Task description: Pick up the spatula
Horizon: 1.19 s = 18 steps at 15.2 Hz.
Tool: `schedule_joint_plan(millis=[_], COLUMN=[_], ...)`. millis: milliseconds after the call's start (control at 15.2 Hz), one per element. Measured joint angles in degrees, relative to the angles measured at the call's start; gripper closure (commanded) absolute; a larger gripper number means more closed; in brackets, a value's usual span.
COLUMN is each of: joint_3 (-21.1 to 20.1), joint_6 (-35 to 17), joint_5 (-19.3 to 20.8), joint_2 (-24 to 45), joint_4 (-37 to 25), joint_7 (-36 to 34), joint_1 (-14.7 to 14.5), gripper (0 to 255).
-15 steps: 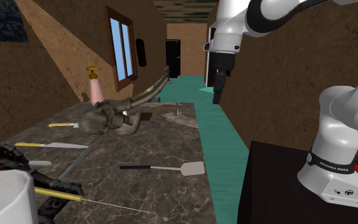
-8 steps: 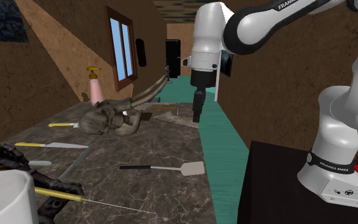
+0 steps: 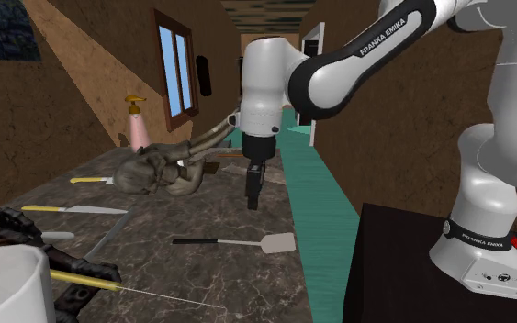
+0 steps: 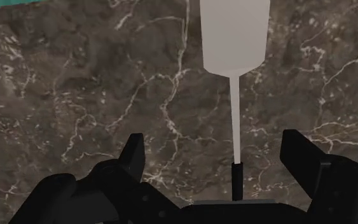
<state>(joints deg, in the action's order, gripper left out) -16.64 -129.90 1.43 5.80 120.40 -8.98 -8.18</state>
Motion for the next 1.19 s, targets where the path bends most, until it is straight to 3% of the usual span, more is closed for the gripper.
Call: schedule_joint_plan(millis=[462, 924, 990, 1188], joint_3=[-0.53, 0.15, 0.19, 0.22], joint_6=[-1.87, -6.09, -6.27, -6.44], joint_5=[6.29, 7.97, 8.03, 8.09], joint_2=[12.71, 16.24, 16.38, 16.49], joint_4=[-9.88, -8.99, -8.97, -8.91], joint_7=[-3.11, -4.16, -4.19, -4.21], joint_1=[-3.65, -4.31, -4.33, -4.34], gripper=[0, 0, 255, 255])
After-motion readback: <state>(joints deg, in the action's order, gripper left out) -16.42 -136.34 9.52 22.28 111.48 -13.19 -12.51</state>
